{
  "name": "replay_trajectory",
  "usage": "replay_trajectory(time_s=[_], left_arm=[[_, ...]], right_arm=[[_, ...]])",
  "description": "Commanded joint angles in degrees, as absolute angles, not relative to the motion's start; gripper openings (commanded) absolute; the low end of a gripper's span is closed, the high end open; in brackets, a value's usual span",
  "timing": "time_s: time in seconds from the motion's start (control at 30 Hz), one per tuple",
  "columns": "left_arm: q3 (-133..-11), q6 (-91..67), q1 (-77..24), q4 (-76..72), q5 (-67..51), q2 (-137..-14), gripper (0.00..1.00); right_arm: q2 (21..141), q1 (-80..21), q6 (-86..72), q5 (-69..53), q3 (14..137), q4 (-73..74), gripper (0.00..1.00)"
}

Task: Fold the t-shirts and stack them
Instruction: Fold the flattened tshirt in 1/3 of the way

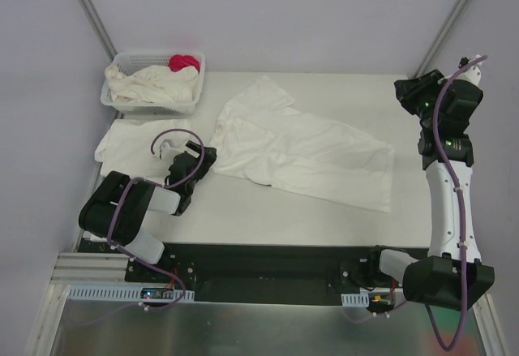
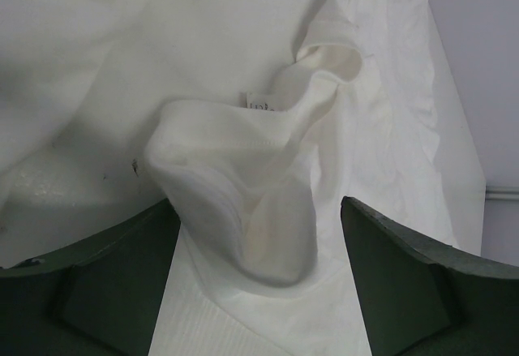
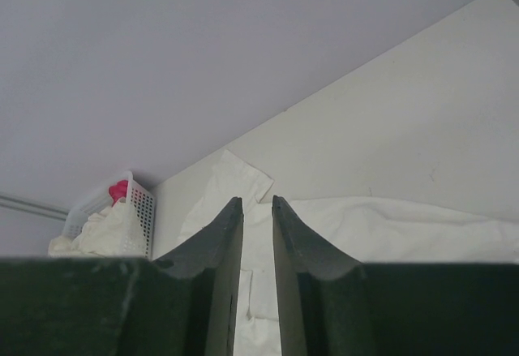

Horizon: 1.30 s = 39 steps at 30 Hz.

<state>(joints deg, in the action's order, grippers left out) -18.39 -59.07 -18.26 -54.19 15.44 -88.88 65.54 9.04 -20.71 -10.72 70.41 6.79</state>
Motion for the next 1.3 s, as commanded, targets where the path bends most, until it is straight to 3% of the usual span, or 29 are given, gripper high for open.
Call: replay_trajectory(time_s=[0.0, 0.8, 0.9, 0.93, 1.0, 1.07, 1.1, 1.13, 1.27], left_arm=[[-18.4, -59.1, -17.7, -49.8, 14.9, -90.8, 0.8], [-22.5, -56.4, -15.4, -43.2, 18.5, -84.4, 0.75], [-22.7, -56.6, -15.2, -43.1, 18.5, -83.5, 0.64], [-22.8, -56.5, -15.2, -42.9, 18.5, -83.3, 0.52], [-23.2, -56.6, -15.2, -42.4, 18.7, -82.5, 0.38], [-23.7, -56.5, -15.1, -39.8, 19.1, -82.1, 0.11], [-24.5, -56.4, -15.0, -38.6, 19.3, -81.7, 0.04], [-24.9, -56.1, -14.9, -37.7, 19.5, -81.5, 0.0], [-25.8, -55.0, -14.6, -36.7, 20.7, -81.0, 0.0]], right_arm=[[65.5, 9.8, -20.0, -10.1, 70.1, 5.4, 0.23], [64.6, 10.5, -22.5, -9.0, 69.2, 4.6, 0.23], [64.6, 10.6, -22.8, -8.6, 68.9, 4.2, 0.23], [64.7, 10.6, -22.9, -8.7, 68.7, 4.0, 0.22], [64.9, 10.6, -23.5, -8.7, 68.6, 3.5, 0.22], [65.3, 10.7, -23.6, -9.1, 68.6, 3.2, 0.24], [65.5, 10.7, -23.8, -9.1, 68.6, 3.2, 0.25], [65.7, 10.7, -23.7, -9.3, 68.5, 3.1, 0.26], [66.0, 10.7, -24.2, -9.8, 68.2, 2.7, 0.31]])
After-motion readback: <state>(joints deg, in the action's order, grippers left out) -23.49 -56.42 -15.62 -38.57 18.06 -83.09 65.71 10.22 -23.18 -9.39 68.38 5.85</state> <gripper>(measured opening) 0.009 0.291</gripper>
